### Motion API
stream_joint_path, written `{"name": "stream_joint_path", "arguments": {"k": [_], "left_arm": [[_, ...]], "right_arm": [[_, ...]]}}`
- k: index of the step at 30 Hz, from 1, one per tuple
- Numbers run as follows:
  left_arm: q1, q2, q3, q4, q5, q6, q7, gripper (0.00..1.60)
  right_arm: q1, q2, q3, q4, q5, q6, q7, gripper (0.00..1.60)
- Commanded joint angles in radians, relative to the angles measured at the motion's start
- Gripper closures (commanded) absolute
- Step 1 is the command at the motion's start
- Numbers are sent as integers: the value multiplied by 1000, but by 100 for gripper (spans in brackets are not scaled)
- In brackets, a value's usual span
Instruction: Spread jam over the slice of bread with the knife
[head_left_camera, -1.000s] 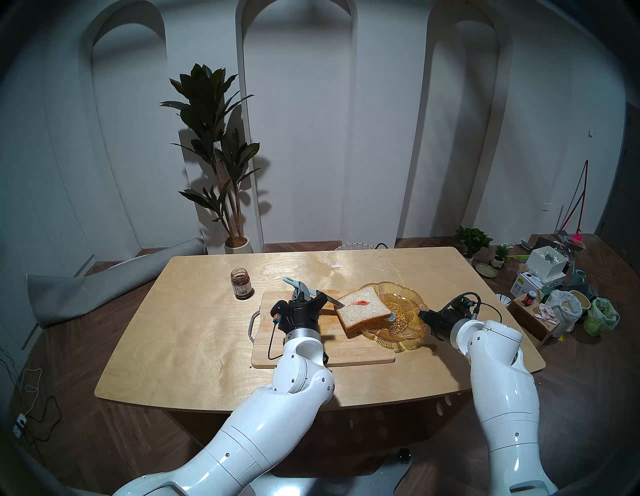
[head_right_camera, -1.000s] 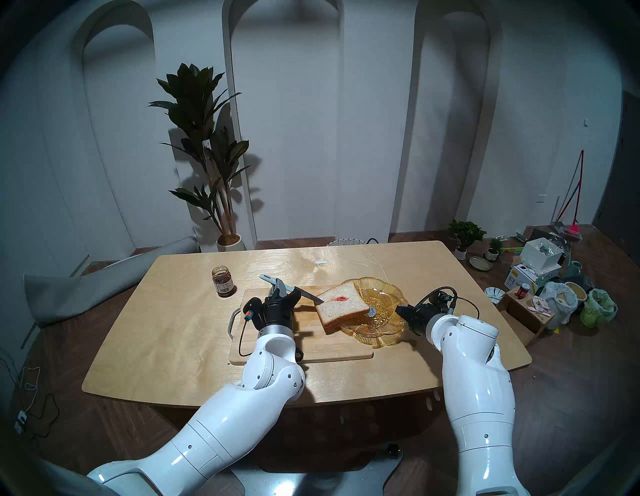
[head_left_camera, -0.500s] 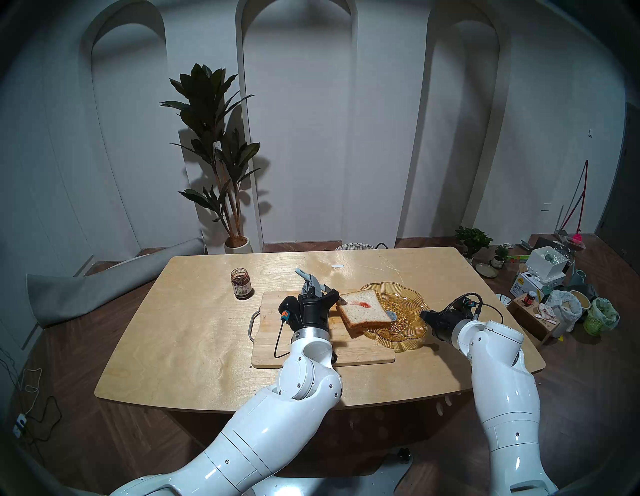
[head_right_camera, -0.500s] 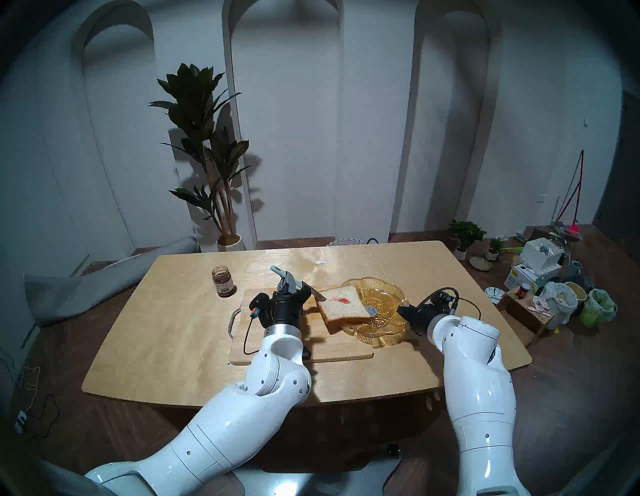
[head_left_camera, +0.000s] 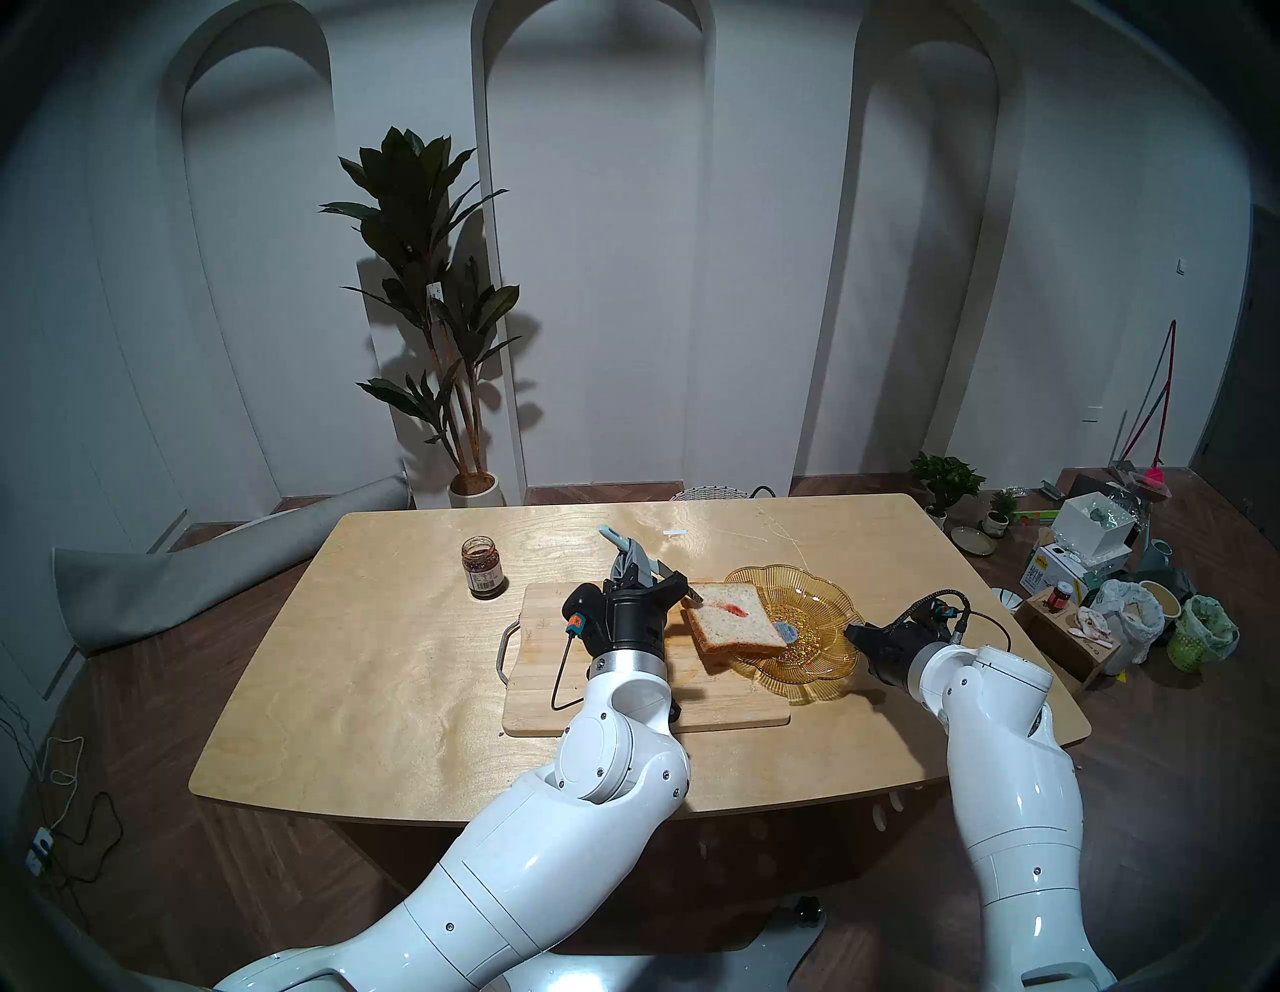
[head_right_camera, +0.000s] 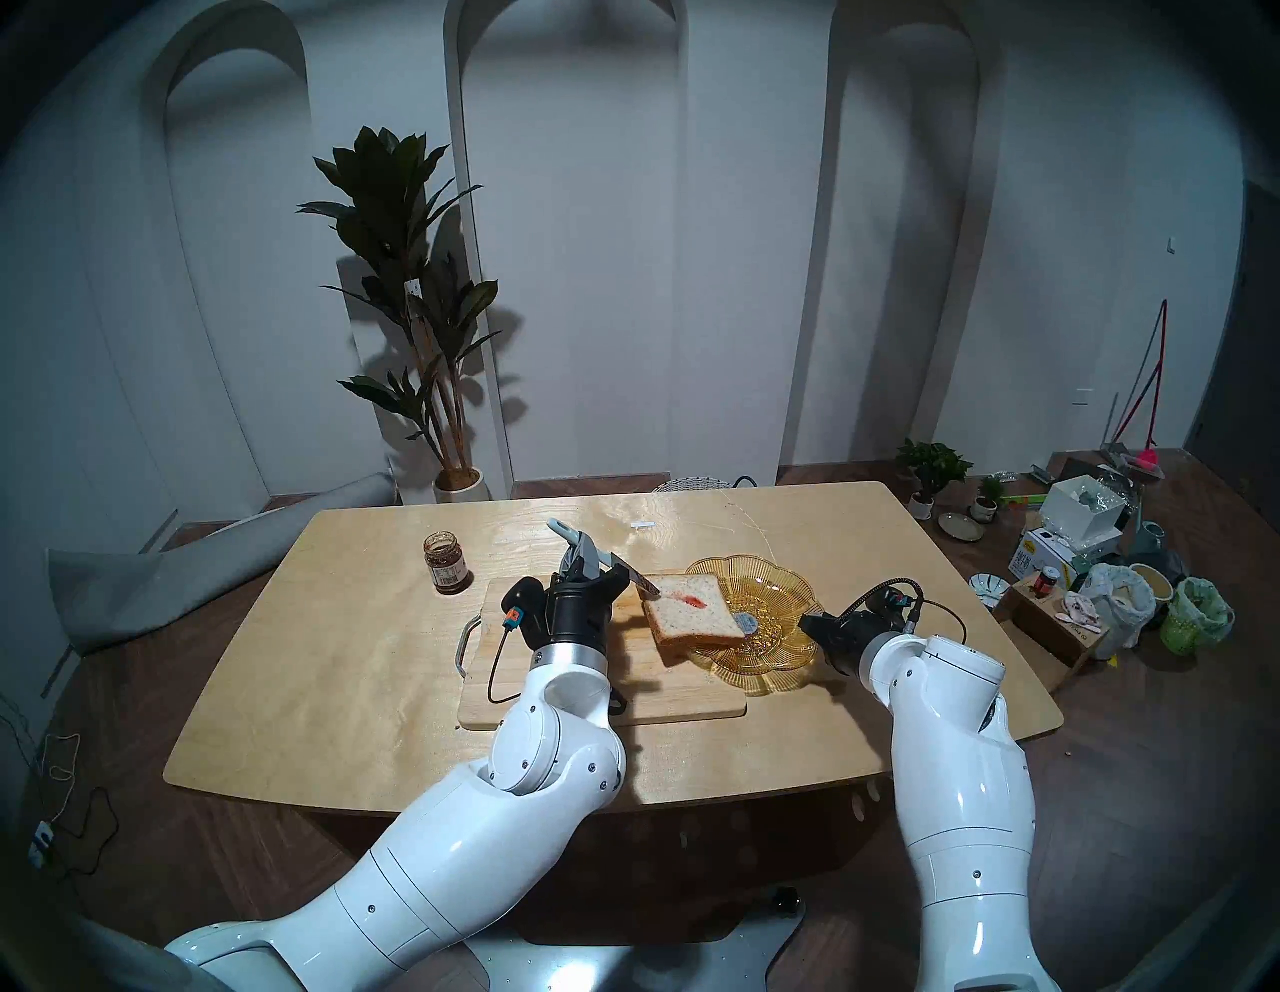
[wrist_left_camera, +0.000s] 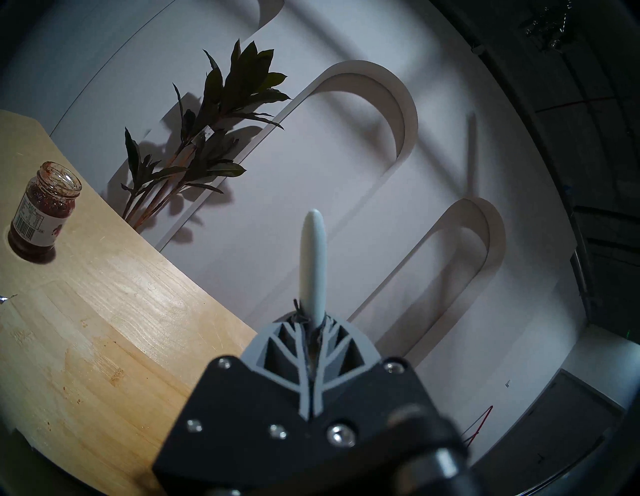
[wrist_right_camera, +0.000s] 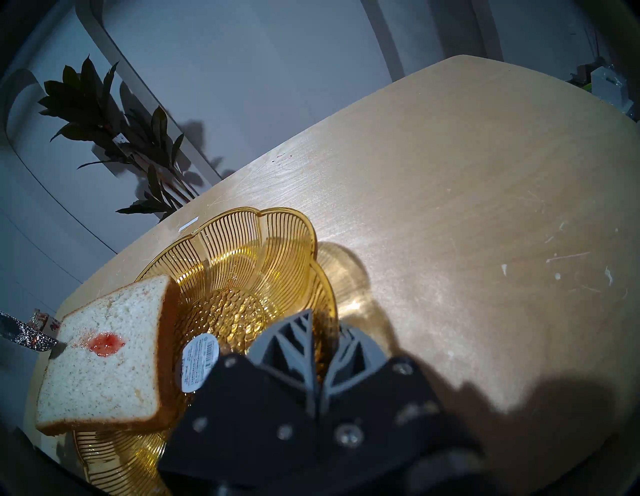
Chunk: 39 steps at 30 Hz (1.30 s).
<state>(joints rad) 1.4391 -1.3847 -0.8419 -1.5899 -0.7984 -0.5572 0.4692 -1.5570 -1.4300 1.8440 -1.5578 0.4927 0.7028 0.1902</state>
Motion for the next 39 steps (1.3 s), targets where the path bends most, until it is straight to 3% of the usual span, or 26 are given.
{"name": "stream_joint_path", "arguments": {"k": [1,7,8,9,10,11,12,13,17,35,39], "left_arm": [[-10,30,-21,-115,58,-44,-3,160],[-12,44,-38,-199,111,-86,-11,160],[-4,50,-39,-218,116,-83,-5,160],[0,53,-41,-227,123,-81,0,160],[7,60,-43,-243,126,-73,8,160],[15,68,-45,-259,125,-60,18,160],[18,71,-47,-265,128,-54,24,160],[36,87,-52,-303,115,-18,48,160],[44,101,-54,-330,114,15,72,160],[39,115,-67,-331,102,34,85,160],[33,143,-69,-315,173,50,98,160]], "right_arm": [[-5,-3,-4,-16,-3,-5,-1,160],[-6,-4,-15,-21,-11,-7,-3,160],[-7,-5,-16,-23,-13,-8,-5,119],[-8,-6,-18,-25,-14,-8,-7,100],[-8,-7,-19,-27,-16,-9,-9,100],[-9,-9,-20,-30,-19,-10,-13,8],[-10,-10,-21,-32,-22,-11,-16,0],[-11,-14,-21,-36,-25,-11,-22,0],[-13,-20,-21,-48,-30,-8,-36,0],[-51,-47,-4,-225,-63,36,-133,0],[-46,-27,-1,-283,-77,42,-136,0]]}}
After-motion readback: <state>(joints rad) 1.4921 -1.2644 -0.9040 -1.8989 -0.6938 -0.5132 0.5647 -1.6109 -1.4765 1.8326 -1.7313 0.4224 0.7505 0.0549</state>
